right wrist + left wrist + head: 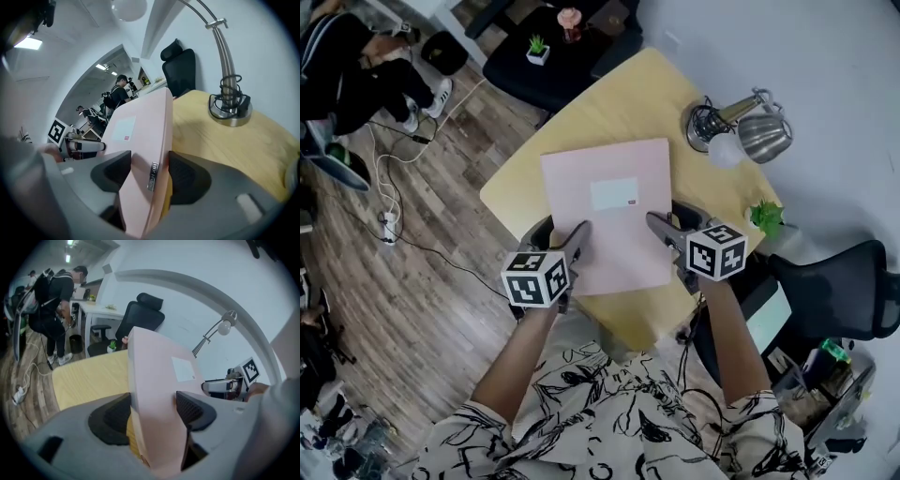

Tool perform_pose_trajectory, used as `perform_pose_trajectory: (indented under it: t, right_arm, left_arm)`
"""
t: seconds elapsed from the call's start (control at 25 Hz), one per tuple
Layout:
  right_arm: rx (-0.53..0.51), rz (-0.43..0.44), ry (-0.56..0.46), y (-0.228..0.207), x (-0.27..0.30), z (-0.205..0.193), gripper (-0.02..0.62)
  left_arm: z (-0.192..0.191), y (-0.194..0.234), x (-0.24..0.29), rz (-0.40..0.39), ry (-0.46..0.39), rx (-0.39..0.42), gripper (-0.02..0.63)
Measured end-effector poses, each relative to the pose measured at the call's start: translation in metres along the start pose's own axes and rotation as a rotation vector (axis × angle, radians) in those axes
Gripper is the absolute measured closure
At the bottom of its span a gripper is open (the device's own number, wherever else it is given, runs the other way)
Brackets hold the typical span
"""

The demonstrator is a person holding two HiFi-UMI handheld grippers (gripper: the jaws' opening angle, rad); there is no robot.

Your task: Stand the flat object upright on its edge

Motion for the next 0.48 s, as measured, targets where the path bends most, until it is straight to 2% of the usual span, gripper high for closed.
perform_pose_trajectory:
  t: [0.24, 0.48]
  right_arm:
    - [-0.123, -0.017, -0.132, 0.053, -0.009, 0.04, 0.344]
    - [-0.266, -0.07, -0.259, 0.094, -0.017, 0.072, 0.345]
  left_arm:
    - [0.047, 0.004, -0.054, 0.019, -0.192, 0.175, 0.305]
    - [0.082, 0.009, -0.089, 0.025, -0.345, 0.278, 0.308]
Point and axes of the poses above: the fingertips, and each gripper's own axes: x forward along the fingers, y to its left, z out of its top, the point moved 5 cm from there along -x, backward along the fingers, and after that the axes turned 8 degrees about z, right-handed, at the moved point
